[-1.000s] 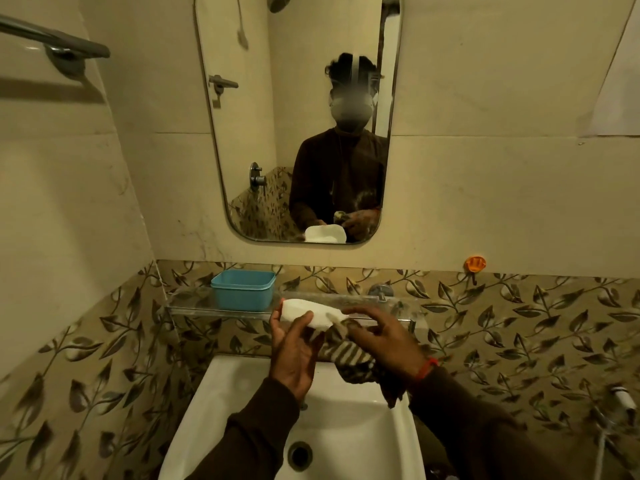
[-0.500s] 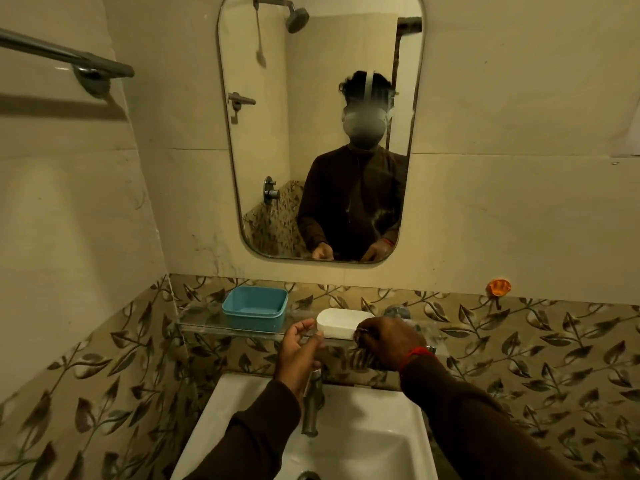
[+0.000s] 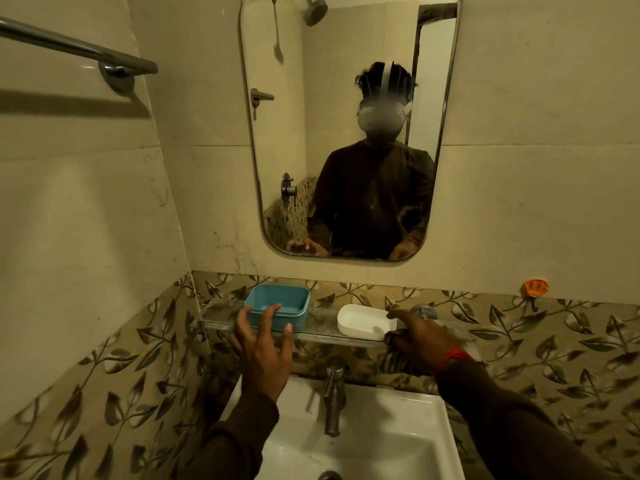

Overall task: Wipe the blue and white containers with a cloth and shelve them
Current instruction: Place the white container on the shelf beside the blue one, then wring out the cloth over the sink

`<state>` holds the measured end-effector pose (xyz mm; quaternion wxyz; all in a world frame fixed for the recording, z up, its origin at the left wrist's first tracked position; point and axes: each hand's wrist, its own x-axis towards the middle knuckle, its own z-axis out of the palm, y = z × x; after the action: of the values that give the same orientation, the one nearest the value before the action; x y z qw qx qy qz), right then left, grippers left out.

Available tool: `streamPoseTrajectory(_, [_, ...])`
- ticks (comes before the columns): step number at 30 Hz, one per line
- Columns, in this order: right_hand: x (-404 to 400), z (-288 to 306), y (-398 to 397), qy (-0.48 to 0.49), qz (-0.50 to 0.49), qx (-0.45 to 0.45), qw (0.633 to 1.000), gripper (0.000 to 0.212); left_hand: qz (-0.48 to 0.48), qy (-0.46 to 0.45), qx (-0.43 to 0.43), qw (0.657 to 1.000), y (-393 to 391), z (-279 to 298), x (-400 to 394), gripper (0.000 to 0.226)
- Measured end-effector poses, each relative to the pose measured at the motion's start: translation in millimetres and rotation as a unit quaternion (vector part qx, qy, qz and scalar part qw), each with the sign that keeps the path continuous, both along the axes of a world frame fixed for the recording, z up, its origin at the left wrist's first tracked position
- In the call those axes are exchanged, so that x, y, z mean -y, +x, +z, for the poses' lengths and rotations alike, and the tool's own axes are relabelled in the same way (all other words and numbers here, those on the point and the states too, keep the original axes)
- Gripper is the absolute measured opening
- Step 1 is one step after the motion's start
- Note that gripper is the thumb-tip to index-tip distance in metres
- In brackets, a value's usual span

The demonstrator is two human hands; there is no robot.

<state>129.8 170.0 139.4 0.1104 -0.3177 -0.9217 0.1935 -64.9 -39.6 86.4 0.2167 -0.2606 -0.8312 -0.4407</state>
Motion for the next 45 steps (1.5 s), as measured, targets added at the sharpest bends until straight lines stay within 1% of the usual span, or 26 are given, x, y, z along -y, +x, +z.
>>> streamPoseTrajectory(2, [6, 0, 12, -0.086, -0.01, -0.085, 0.993, 0.025, -0.023, -0.046, 0.027, 0.998, -10, -2, 2, 0.044])
streamPoseTrajectory(4, [15, 0, 23, -0.178, -0.008, -0.168, 0.97, 0.013, -0.04, -0.064, 0.031, 0.997, -14, -6, 2, 0.045])
streamPoseTrajectory(5, [19, -1, 28, -0.204, -0.001, -0.197, 0.959, 0.01, -0.044, -0.067, 0.031, 0.996, -16, -7, 1, 0.046])
streamPoseTrajectory(7, [30, -3, 36, -0.217, 0.013, -0.216, 0.952, 0.007, -0.046, -0.069, 0.033, 0.996, -17, -5, 0, 0.047])
streamPoseTrajectory(9, [39, -12, 41, -0.226, 0.016, -0.212, 0.951, 0.006, -0.046, -0.069, 0.039, 0.996, -13, -4, -2, 0.049])
streamPoseTrajectory(13, [51, -35, 45, -0.256, -0.016, -0.228, 0.939, 0.004, -0.03, -0.04, 0.028, 0.998, 15, -14, 2, 0.058])
streamPoseTrajectory(15, [54, -44, 42, -0.289, -0.041, -0.263, 0.92, 0.007, -0.059, -0.002, 0.019, 0.998, 37, -27, 4, 0.05])
streamPoseTrajectory(17, [56, -48, 35, -0.321, -0.076, -0.304, 0.894, 0.008, -0.14, 0.033, 0.048, 0.988, 63, -42, 2, 0.03])
streamPoseTrajectory(19, [60, -55, 29, -0.352, -0.12, -0.335, 0.865, 0.012, -0.245, 0.04, 0.141, 0.958, 92, -56, 0, 0.007])
streamPoseTrajectory(21, [67, -64, 24, -0.4, -0.149, -0.356, 0.831, 0.017, -0.307, 0.041, 0.281, 0.908, 117, -60, -3, 0.022])
streamPoseTrajectory(22, [71, -68, 21, -0.431, -0.155, -0.353, 0.816, 0.018, -0.324, 0.041, 0.359, 0.874, 126, -59, -6, 0.031])
streamPoseTrajectory(24, [79, -75, 20, -0.483, -0.135, -0.323, 0.802, 0.021, -0.351, 0.079, 0.506, 0.784, 136, -59, -14, 0.052])
streamPoseTrajectory(25, [82, -79, 20, -0.499, -0.113, -0.304, 0.804, 0.022, -0.351, 0.113, 0.565, 0.738, 136, -60, -18, 0.055])
streamPoseTrajectory(26, [84, -83, 22, -0.507, -0.091, -0.287, 0.808, 0.023, -0.343, 0.139, 0.596, 0.712, 135, -63, -21, 0.054])
streamPoseTrajectory(27, [85, -87, 23, -0.502, -0.071, -0.274, 0.817, 0.027, -0.335, 0.149, 0.602, 0.709, 132, -65, -23, 0.051])
streamPoseTrajectory(28, [84, -91, 26, -0.482, -0.053, -0.258, 0.835, 0.035, -0.331, 0.142, 0.594, 0.719, 132, -69, -25, 0.048])
streamPoseTrajectory(30, [80, -99, 30, -0.416, -0.008, -0.211, 0.885, 0.055, -0.332, 0.107, 0.555, 0.755, 131, -75, -29, 0.037])
streamPoseTrajectory(31, [78, -104, 32, -0.385, 0.018, -0.179, 0.905, 0.062, -0.328, 0.091, 0.537, 0.772, 132, -77, -32, 0.036])
streamPoseTrajectory(32, [76, -109, 34, -0.365, 0.04, -0.145, 0.919, 0.067, -0.317, 0.081, 0.529, 0.783, 132, -80, -34, 0.037])
streamPoseTrajectory(33, [73, -115, 37, -0.367, 0.046, -0.119, 0.921, 0.068, -0.304, 0.073, 0.532, 0.787, 133, -83, -39, 0.038])
streamPoseTrajectory(35, [68, -126, 41, -0.394, 0.024, -0.119, 0.911, 0.059, -0.283, 0.067, 0.551, 0.782, 132, -89, -45, 0.033])
streamPoseTrajectory(38, [55, -140, 44, -0.371, -0.038, -0.178, 0.911, 0.044, -0.269, 0.099, 0.583, 0.76, 128, -99, -58, 0.028])
streamPoseTrajectory(40, [47, -146, 42, -0.368, -0.07, -0.212, 0.903, 0.039, -0.258, 0.147, 0.612, 0.733, 126, -103, -67, 0.036])
streamPoseTrajectory(42, [39, -152, 40, -0.393, -0.089, -0.251, 0.88, 0.034, -0.243, 0.185, 0.637, 0.707, 122, -108, -79, 0.05])
streamPoseTrajectory(44, [30, -157, 38, -0.417, -0.106, -0.284, 0.857, 0.032, -0.234, 0.197, 0.649, 0.696, 119, -114, -93, 0.057])
streamPoseTrajectory(45, [27, -159, 37, -0.427, -0.118, -0.298, 0.846, 0.031, -0.231, 0.196, 0.652, 0.695, 118, -117, -99, 0.058])
